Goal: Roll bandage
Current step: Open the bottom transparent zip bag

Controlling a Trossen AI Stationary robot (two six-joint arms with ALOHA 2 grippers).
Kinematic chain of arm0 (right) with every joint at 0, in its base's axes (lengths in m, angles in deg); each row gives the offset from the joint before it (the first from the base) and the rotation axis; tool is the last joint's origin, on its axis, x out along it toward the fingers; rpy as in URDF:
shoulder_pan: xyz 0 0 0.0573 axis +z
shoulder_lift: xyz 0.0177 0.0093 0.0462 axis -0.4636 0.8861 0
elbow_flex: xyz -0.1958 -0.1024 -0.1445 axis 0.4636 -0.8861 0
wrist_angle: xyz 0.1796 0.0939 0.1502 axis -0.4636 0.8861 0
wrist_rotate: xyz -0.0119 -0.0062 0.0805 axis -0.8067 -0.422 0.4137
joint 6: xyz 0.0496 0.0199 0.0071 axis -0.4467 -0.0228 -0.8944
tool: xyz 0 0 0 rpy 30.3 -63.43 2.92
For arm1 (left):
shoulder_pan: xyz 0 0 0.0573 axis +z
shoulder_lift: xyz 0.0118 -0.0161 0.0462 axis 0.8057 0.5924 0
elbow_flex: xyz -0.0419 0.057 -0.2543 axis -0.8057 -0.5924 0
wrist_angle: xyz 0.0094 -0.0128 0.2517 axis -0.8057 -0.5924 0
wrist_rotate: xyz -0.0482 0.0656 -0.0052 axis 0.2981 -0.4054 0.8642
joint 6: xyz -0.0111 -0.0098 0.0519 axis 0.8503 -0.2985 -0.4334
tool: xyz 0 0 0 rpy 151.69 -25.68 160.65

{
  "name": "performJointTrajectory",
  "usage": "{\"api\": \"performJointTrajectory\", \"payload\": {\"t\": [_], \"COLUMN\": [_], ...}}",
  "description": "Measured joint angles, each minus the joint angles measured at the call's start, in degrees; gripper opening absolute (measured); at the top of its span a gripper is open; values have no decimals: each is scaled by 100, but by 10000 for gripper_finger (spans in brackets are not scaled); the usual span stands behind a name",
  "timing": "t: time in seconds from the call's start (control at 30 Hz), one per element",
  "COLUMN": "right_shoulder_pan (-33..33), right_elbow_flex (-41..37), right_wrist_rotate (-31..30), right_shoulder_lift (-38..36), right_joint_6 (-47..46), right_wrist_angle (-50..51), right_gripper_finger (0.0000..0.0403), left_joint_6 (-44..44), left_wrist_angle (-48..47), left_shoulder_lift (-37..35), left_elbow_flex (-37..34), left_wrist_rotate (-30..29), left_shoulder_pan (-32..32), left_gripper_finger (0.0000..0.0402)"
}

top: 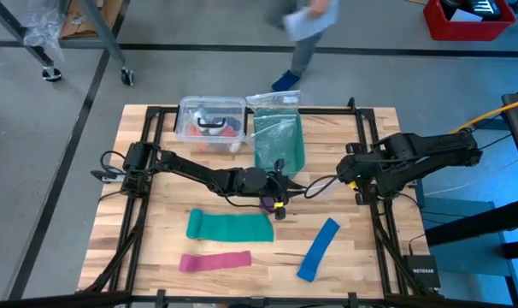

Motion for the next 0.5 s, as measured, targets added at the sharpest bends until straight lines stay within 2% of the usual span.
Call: {"api": "performJointTrajectory", "payload": {"t": [0.5], "right_shoulder_pan": [0], "right_elbow_flex": [2], "right_wrist_rotate": [10], "right_shoulder_lift": [-72], "right_joint_6": [-3], "right_wrist_angle": [84], "right_gripper_finger": [1], "left_joint_6": [0], "left_wrist_angle": [21], "left_shoulder_lift": [0], "left_elbow_flex": [0], "left_wrist_rotate": [3], "left_shoulder_pan": [-2], "left_gripper_finger": [27]}}
